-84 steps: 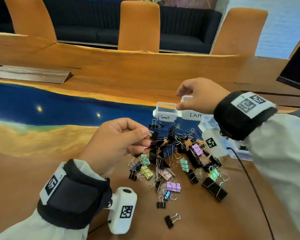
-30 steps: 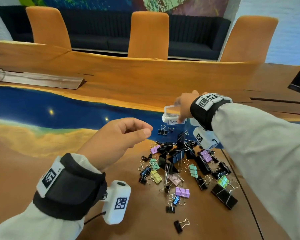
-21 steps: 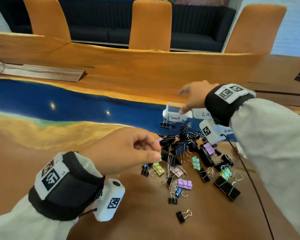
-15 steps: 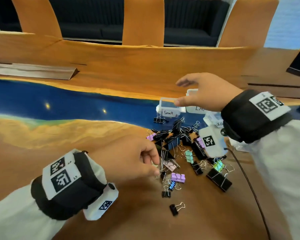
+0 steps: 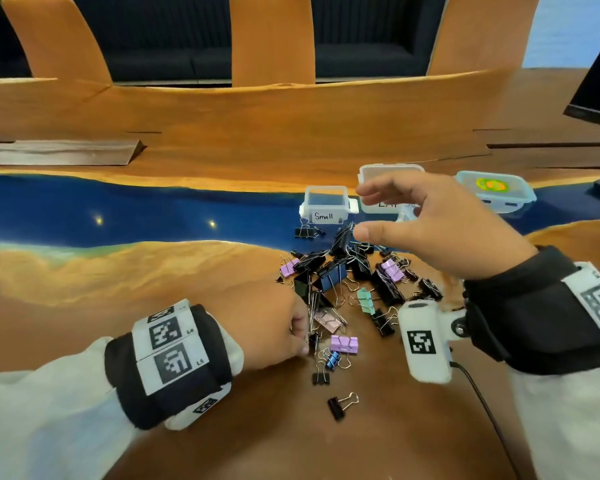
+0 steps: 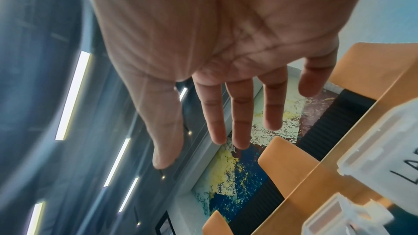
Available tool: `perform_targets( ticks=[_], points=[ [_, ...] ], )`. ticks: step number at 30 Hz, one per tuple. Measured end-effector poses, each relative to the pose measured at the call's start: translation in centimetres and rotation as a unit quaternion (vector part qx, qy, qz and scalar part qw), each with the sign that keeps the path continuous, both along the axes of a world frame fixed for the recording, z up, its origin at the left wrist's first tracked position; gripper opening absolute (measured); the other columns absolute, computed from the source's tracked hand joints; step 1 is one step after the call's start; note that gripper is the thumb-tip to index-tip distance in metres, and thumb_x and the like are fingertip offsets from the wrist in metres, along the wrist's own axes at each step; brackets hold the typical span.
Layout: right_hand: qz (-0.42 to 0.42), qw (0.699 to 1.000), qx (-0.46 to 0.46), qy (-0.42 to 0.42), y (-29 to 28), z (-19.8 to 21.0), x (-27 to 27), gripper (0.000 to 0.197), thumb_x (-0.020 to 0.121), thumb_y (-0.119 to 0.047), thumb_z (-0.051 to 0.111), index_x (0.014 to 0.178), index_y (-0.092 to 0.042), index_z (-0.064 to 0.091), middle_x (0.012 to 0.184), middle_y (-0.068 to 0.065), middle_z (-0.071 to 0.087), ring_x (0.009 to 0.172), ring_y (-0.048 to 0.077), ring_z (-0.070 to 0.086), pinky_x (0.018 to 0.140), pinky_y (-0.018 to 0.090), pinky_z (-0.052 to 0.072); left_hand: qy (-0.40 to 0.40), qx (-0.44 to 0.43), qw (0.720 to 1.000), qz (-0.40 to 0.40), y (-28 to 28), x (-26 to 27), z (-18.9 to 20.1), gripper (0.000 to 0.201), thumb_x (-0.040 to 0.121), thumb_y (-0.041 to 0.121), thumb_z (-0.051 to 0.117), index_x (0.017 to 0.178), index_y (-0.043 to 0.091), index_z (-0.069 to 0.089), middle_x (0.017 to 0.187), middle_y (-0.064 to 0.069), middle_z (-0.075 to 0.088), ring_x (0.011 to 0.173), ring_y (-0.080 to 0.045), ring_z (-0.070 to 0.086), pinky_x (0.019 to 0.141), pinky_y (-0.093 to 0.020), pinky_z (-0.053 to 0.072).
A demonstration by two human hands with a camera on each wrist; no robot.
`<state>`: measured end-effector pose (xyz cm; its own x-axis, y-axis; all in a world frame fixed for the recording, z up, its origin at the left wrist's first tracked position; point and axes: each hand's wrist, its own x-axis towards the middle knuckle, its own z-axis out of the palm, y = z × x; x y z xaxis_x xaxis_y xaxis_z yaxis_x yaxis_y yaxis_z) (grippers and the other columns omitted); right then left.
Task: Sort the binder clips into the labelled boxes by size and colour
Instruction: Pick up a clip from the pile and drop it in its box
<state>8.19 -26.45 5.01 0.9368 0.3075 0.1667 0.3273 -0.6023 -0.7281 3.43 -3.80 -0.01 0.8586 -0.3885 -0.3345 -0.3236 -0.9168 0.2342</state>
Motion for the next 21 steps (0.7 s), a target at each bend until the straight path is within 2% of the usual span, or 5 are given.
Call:
perform_targets(
  ticks=[2, 5, 10, 15, 21],
  points=[
    [0.01, 1.0, 0.021, 0.018, 0.1, -0.6, -0.6, 0.048, 0.069, -0.047, 0.081, 0.114, -0.038, 0.066, 0.111, -0.02, 0.068, 0.107, -0.007, 0.06, 0.088, 0.012, 0.044, 0.005, -0.014, 1.0, -0.005, 0.3, 0.0, 0.1, 0.014, 0.092, 0.036, 0.068, 0.083, 0.026, 0.069, 0.062, 0.022, 0.057, 0.062, 0.004, 0.053, 0.053, -0.01, 0.031],
    [0.061, 0.994, 0.058, 0.065, -0.2, -1.1, -1.7, 0.052, 0.06, -0.048, 0.083, 0.108, -0.036, 0.069, 0.105, -0.015, 0.072, 0.102, 0.0, 0.066, 0.091, 0.03, 0.054, 0.004, -0.058, 0.998, 0.005, 0.7, 0.1, 1.4, 0.014, 0.091, 0.025, 0.064, 0.078, 0.021, 0.068, 0.06, 0.045, 0.053, 0.063, 0.017, 0.053, 0.055, -0.006, 0.038],
    [0.118, 0.982, 0.097, 0.113, 0.4, -2.0, -2.7, 0.05, 0.059, -0.034, 0.089, 0.105, -0.028, 0.071, 0.1, -0.006, 0.072, 0.092, 0.012, 0.07, 0.083, 0.031, 0.058, -0.045, -0.214, 0.971, 0.097, 0.0, 0.2, 3.3, 0.014, 0.088, 0.031, 0.07, 0.076, 0.024, 0.066, 0.066, 0.012, 0.071, 0.061, -0.007, 0.067, 0.066, -0.036, 0.059],
    [0.107, 0.982, 0.119, 0.102, 0.7, -2.7, -2.5, 0.037, 0.066, -0.035, 0.085, 0.099, -0.023, 0.072, 0.092, -0.005, 0.072, 0.083, 0.011, 0.069, 0.073, 0.024, 0.057, -0.059, -0.271, 0.949, 0.152, -2.4, -0.3, 3.3, 0.019, 0.082, 0.039, 0.073, 0.073, 0.023, 0.066, 0.061, 0.011, 0.072, 0.061, -0.01, 0.068, 0.061, -0.033, 0.057],
    [0.09, 0.98, 0.12, 0.134, 0.4, -3.4, -2.0, 0.022, 0.077, -0.016, 0.084, 0.095, -0.015, 0.072, 0.087, 0.002, 0.074, 0.075, 0.012, 0.069, 0.066, 0.018, 0.052, -0.073, -0.311, 0.932, 0.173, -2.6, -0.7, 2.3, 0.015, 0.082, 0.029, 0.074, 0.072, 0.021, 0.066, 0.061, 0.01, 0.072, 0.061, -0.009, 0.069, 0.057, -0.028, 0.054]
  ],
)
